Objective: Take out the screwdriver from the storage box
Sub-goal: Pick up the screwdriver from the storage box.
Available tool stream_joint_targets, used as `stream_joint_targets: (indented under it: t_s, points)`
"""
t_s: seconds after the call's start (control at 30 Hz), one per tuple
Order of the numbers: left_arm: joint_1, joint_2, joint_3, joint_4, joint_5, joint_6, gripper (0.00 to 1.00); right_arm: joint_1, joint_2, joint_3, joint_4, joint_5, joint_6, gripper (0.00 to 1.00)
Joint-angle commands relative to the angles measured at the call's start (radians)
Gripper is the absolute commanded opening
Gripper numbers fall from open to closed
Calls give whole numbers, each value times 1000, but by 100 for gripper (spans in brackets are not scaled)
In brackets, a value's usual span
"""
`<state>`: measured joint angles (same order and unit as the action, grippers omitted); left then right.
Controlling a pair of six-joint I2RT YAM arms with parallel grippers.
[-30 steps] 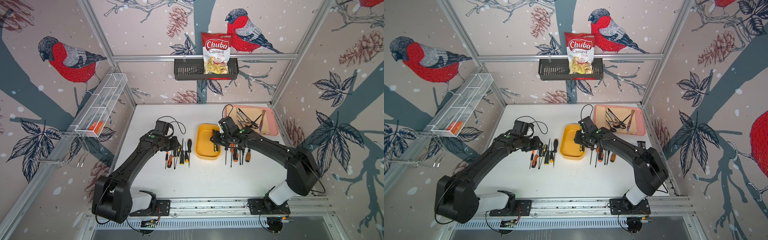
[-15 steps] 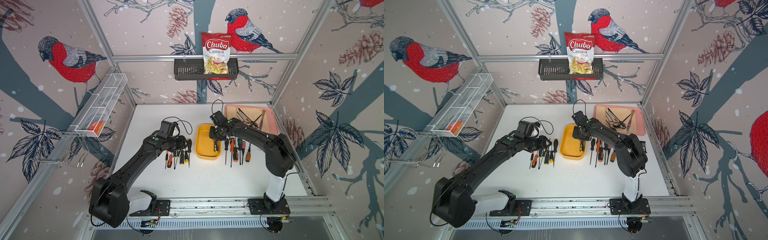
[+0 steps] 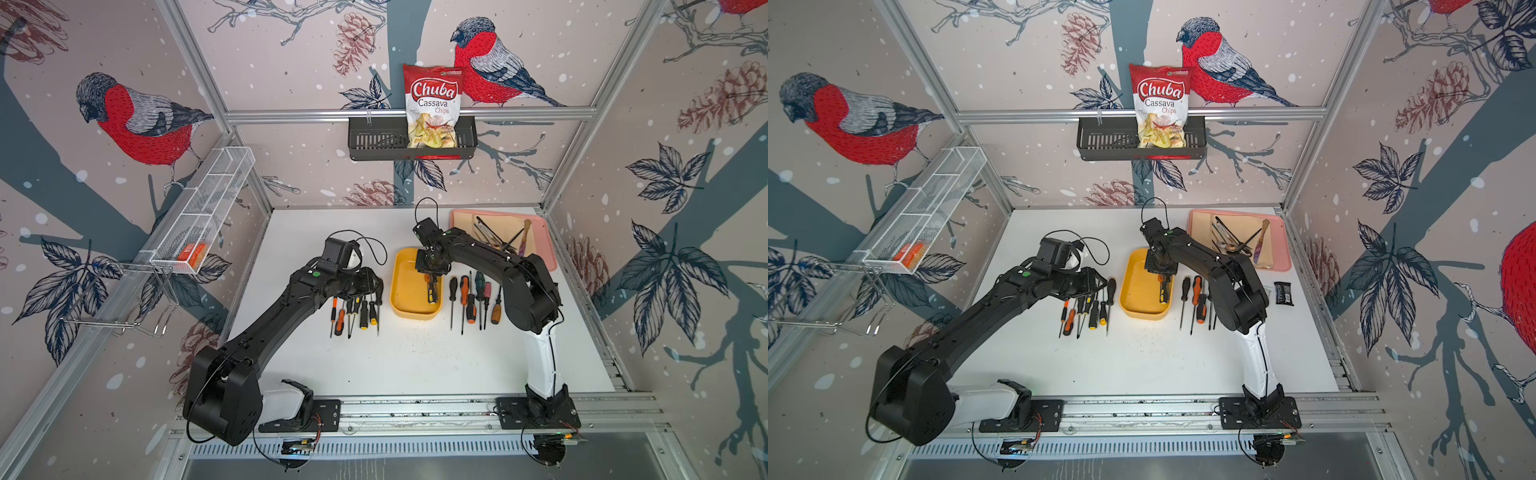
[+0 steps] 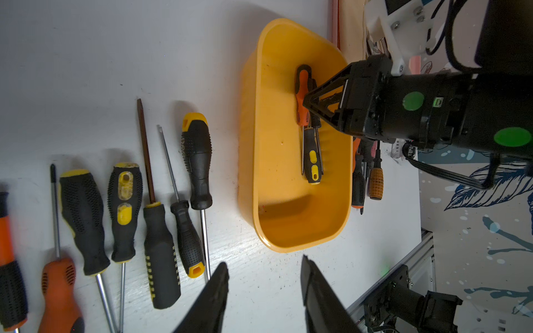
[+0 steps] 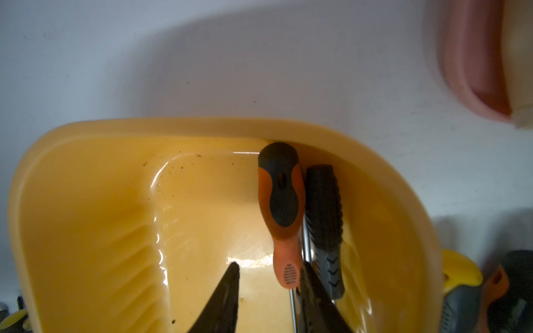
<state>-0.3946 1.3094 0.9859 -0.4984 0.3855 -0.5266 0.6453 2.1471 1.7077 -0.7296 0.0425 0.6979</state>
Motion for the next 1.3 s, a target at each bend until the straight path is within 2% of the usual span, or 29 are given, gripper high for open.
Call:
stream_joint_targets:
  t_s: [0.0, 0.37, 0.57, 0.73, 1.27]
  points:
    - [-1, 7, 6, 32, 12, -4, 44, -6, 24, 17, -25, 2, -24, 35]
    - [-1, 14, -6, 44, 10, -12, 44, -7, 89, 50, -25, -29, -53, 23]
    - [-1, 7, -16, 47, 7, -19, 43, -7, 105, 46, -24, -40, -65, 22]
    - [-1, -1, -20, 49, 7, -24, 43, -3, 96, 46, -25, -43, -82, 13]
    - [-60, 5, -7, 74, 8, -50, 43, 38, -153, -32, -45, -7, -97, 9]
